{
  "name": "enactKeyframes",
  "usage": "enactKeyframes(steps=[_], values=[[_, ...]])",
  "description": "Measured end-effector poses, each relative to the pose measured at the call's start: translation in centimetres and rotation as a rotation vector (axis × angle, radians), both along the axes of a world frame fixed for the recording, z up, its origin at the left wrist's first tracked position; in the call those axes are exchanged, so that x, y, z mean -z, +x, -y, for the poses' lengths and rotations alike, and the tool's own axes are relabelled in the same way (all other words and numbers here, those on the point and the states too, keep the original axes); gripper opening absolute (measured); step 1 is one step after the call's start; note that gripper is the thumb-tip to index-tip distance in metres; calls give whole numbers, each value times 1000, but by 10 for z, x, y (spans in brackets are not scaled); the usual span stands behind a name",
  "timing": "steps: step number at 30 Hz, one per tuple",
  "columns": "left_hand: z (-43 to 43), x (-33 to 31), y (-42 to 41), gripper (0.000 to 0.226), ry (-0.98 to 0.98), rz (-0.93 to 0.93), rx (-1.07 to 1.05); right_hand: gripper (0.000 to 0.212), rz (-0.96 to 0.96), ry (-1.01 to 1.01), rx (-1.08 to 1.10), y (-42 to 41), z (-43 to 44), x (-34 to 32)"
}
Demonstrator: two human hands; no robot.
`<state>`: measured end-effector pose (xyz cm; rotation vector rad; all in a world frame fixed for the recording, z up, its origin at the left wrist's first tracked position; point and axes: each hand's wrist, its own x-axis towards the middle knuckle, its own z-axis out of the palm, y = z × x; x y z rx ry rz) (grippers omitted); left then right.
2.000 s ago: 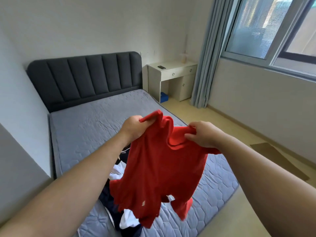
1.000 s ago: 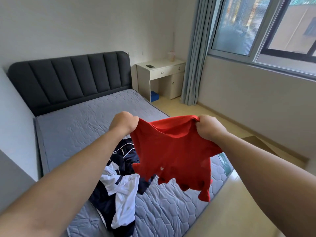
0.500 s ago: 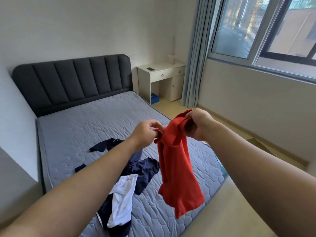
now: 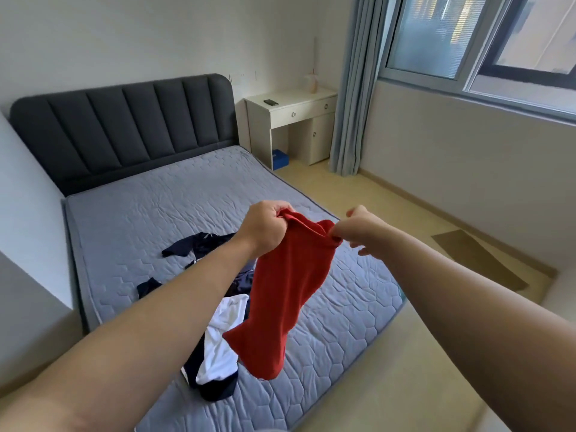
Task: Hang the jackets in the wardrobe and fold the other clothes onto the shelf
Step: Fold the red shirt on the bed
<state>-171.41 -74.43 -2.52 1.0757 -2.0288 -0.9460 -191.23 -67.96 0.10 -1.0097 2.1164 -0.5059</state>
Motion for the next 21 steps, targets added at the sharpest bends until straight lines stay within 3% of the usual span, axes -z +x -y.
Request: enactKeyframes(steps=[3,7,12,15,21], values=[[-7,-4,1,44,80,-63,157,87,179,-72,-135,3,2,18],[2,-3,1,45,267,-193,194,74,419,-37,-391,14,14,43],[37,11,5,28,361,-189,148,40,332,-76,-404,16,47,57],[70,28,5,25,329,-145,-20,22,220,-15,-377,2,67,65],[135,63,13,19,65,156,-320,24,209,-22,-176,-47,96,80]])
